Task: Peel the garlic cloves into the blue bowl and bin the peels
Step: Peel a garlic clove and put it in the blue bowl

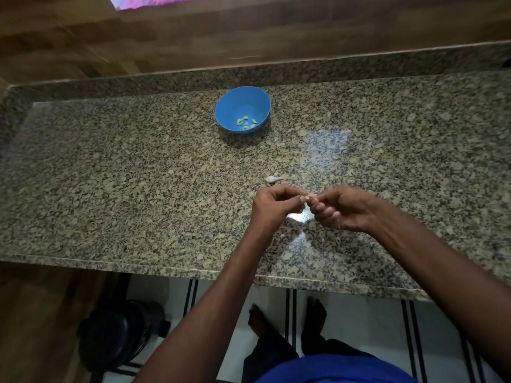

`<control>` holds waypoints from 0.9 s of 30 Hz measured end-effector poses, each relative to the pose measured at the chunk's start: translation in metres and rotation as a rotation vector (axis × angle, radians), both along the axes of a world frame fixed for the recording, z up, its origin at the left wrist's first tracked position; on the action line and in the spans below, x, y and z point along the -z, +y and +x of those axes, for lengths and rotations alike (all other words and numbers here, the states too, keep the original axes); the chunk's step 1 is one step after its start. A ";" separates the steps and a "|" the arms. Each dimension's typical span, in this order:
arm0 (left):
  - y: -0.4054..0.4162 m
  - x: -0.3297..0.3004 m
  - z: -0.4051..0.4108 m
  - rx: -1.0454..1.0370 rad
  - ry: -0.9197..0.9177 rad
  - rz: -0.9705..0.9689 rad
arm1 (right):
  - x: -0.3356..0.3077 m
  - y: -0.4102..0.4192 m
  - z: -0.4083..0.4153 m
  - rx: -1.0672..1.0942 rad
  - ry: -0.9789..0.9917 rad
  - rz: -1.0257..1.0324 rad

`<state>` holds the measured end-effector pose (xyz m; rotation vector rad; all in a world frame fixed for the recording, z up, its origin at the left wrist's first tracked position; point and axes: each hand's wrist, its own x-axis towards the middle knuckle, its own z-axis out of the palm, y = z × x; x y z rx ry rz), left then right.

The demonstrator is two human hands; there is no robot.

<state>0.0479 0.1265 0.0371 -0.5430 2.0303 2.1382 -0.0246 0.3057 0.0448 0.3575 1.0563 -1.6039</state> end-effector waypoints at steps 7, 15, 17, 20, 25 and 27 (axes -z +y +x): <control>-0.002 -0.006 -0.016 -0.109 -0.372 0.111 | 0.000 -0.017 0.028 -0.384 1.418 0.764; -0.006 -0.003 -0.013 -0.009 -0.343 0.205 | 0.005 -0.005 0.019 -0.238 1.120 0.636; -0.005 -0.002 -0.013 0.020 -0.318 0.194 | 0.006 -0.003 0.018 -0.187 1.015 0.546; -0.002 -0.002 -0.011 0.033 -0.281 0.171 | 0.008 0.001 0.018 -0.100 0.952 0.464; 0.002 0.000 -0.010 0.025 -0.253 0.112 | 0.012 0.008 0.020 0.022 0.881 0.385; 0.003 0.001 -0.009 0.024 -0.258 0.104 | 0.014 0.010 0.020 0.055 0.825 0.346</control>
